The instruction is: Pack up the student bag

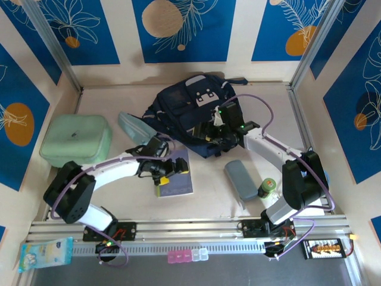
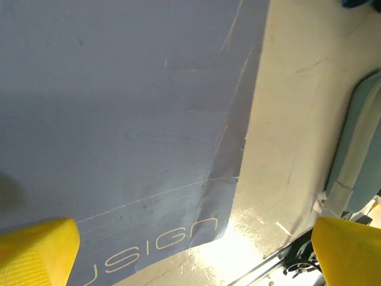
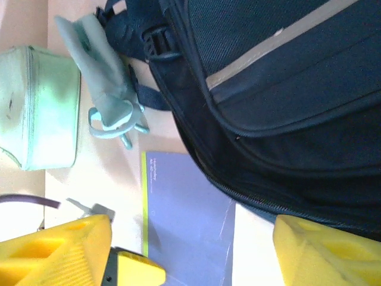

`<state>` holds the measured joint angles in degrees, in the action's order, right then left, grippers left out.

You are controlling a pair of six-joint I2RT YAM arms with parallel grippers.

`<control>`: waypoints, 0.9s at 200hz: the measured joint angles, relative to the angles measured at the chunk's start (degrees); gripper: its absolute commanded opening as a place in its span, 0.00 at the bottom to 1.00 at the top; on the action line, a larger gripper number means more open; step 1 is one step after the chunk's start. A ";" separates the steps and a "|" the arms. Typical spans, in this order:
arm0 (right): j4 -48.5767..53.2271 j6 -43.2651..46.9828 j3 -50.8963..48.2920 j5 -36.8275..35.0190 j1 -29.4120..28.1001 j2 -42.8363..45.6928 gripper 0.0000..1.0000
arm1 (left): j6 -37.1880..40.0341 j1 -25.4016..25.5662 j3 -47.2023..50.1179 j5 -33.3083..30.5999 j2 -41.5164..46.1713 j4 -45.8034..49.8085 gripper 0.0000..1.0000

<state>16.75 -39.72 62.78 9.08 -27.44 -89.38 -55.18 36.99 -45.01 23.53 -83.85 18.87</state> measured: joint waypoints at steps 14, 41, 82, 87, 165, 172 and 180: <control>1.40 1.38 1.01 0.17 -1.53 -0.81 0.58 | 2.03 -2.86 -0.39 -1.03 3.48 3.02 1.00; 4.02 4.68 4.09 -0.15 -5.86 -4.50 0.50 | 5.14 -9.94 0.04 -2.54 9.68 6.51 0.95; 6.93 7.72 5.51 -3.10 -11.74 -10.67 0.44 | 8.72 -13.77 2.23 -3.10 8.59 8.44 0.83; 7.26 8.02 5.62 -3.34 -12.11 -11.47 0.43 | 8.92 -13.81 2.23 -3.08 7.91 8.50 0.80; 9.66 10.34 7.26 -5.81 -13.18 -17.51 0.32 | 9.62 -13.88 4.22 -0.66 0.50 2.82 0.56; 9.66 10.40 7.32 -5.95 -13.25 -17.75 0.32 | 9.42 -13.88 4.48 -0.46 -0.02 2.36 0.56; 9.68 10.60 7.39 -6.05 -13.33 -18.16 0.32 | 9.31 -13.88 4.79 -0.17 -0.66 1.90 0.56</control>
<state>26.44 -29.12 70.17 3.03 -40.77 -107.55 -45.87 23.11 -40.23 23.35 -84.51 20.78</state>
